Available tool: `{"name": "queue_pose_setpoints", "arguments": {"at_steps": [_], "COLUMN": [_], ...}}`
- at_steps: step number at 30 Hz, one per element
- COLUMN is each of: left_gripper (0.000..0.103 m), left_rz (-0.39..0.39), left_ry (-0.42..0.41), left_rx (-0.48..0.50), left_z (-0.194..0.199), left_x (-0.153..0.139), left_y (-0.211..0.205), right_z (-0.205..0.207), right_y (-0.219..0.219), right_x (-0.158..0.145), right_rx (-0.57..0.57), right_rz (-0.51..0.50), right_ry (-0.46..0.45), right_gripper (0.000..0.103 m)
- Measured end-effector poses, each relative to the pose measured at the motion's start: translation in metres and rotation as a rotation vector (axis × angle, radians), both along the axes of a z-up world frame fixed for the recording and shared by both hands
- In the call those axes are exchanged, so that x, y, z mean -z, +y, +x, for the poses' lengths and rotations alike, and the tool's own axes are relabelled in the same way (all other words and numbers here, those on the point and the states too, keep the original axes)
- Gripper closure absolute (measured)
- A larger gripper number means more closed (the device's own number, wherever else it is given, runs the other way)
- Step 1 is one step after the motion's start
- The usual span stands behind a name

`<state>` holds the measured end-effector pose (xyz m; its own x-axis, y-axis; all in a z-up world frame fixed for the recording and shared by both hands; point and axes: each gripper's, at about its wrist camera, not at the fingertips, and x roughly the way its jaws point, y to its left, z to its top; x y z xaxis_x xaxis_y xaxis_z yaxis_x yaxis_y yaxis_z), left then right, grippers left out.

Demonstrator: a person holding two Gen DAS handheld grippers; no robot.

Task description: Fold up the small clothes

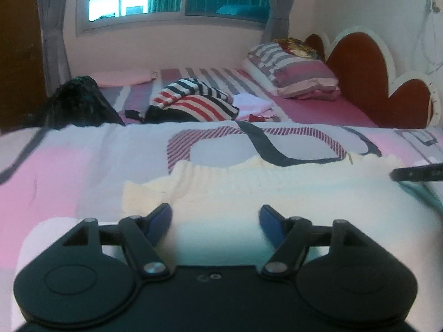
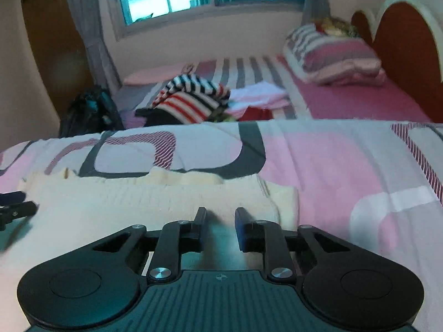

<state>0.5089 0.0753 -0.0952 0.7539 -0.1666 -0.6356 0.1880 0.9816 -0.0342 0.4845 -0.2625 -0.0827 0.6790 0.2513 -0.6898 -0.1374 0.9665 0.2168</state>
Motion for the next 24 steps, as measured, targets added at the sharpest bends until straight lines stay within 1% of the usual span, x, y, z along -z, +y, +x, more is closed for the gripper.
{"name": "queue_pose_setpoints", "arguments": {"at_steps": [1, 2, 3, 4, 5, 7, 9, 11, 13, 15, 16, 17, 18, 20, 21, 22, 23, 24], "left_gripper": [0.036, 0.034, 0.033, 0.031, 0.032, 0.031, 0.03, 0.029, 0.028, 0.028, 0.029, 0.029, 0.029, 0.028, 0.027, 0.024, 0.023, 0.024], "left_rz": [0.013, 0.007, -0.009, -0.02, -0.021, -0.002, 0.039, 0.038, 0.018, 0.003, -0.002, -0.011, -0.033, -0.054, -0.072, -0.088, -0.092, -0.089], "left_ry": [-0.014, -0.037, -0.053, -0.058, -0.052, -0.049, -0.026, 0.018, 0.019, 0.023, 0.022, 0.022, 0.032, 0.031, 0.019, 0.015, 0.018, 0.034], "left_rx": [0.0, 0.02, 0.041, 0.063, 0.093, 0.145, 0.191, 0.207, 0.18, 0.137, 0.123, 0.113, 0.106, 0.091, 0.095, 0.1, 0.096, 0.088], "left_z": [-0.004, -0.01, -0.016, -0.022, -0.029, -0.038, -0.046, -0.049, -0.054, -0.06, -0.064, -0.067, -0.069, -0.072, -0.075, -0.078, -0.078, -0.078], "left_x": [-0.006, -0.011, -0.015, -0.016, -0.017, -0.014, -0.006, 0.003, 0.006, 0.005, 0.005, 0.005, 0.002, -0.007, -0.012, -0.015, -0.015, -0.014], "left_y": [-0.007, -0.016, -0.022, -0.032, -0.044, -0.068, -0.081, -0.076, -0.057, -0.034, -0.025, -0.018, -0.015, -0.019, -0.026, -0.033, -0.04, -0.049], "right_z": [-0.004, -0.009, -0.015, -0.021, -0.028, -0.042, -0.057, -0.067, -0.071, -0.075, -0.076, -0.078, -0.074, -0.077, -0.082, -0.087, -0.093, -0.098], "right_y": [0.002, 0.003, 0.008, 0.017, 0.029, 0.054, 0.073, 0.073, 0.059, 0.039, 0.023, 0.007, -0.001, 0.003, 0.012, 0.02, 0.03, 0.043], "right_x": [-0.007, -0.015, -0.02, -0.021, -0.02, -0.016, -0.01, -0.009, -0.009, -0.005, -0.005, -0.004, -0.004, -0.01, -0.017, -0.024, -0.028, -0.03], "right_rx": [0.008, -0.008, -0.042, -0.086, -0.131, -0.215, -0.247, -0.243, -0.219, -0.116, -0.054, -0.014, -0.006, -0.024, -0.033, -0.065, -0.101, -0.133], "right_rz": [-0.004, 0.017, 0.057, 0.086, 0.093, 0.08, 0.031, 0.003, 0.003, -0.062, -0.075, -0.063, -0.058, -0.095, -0.101, -0.063, -0.019, 0.005], "right_ry": [-0.012, -0.034, -0.051, -0.042, -0.031, -0.029, -0.051, -0.073, -0.065, -0.057, -0.045, -0.031, -0.018, -0.014, -0.032, -0.05, -0.061, -0.069], "right_gripper": [0.081, 0.081, 0.081, 0.081, 0.081, 0.081, 0.081, 0.081, 0.08, 0.08, 0.08, 0.08, 0.08, 0.08, 0.08, 0.08, 0.08, 0.08]}}
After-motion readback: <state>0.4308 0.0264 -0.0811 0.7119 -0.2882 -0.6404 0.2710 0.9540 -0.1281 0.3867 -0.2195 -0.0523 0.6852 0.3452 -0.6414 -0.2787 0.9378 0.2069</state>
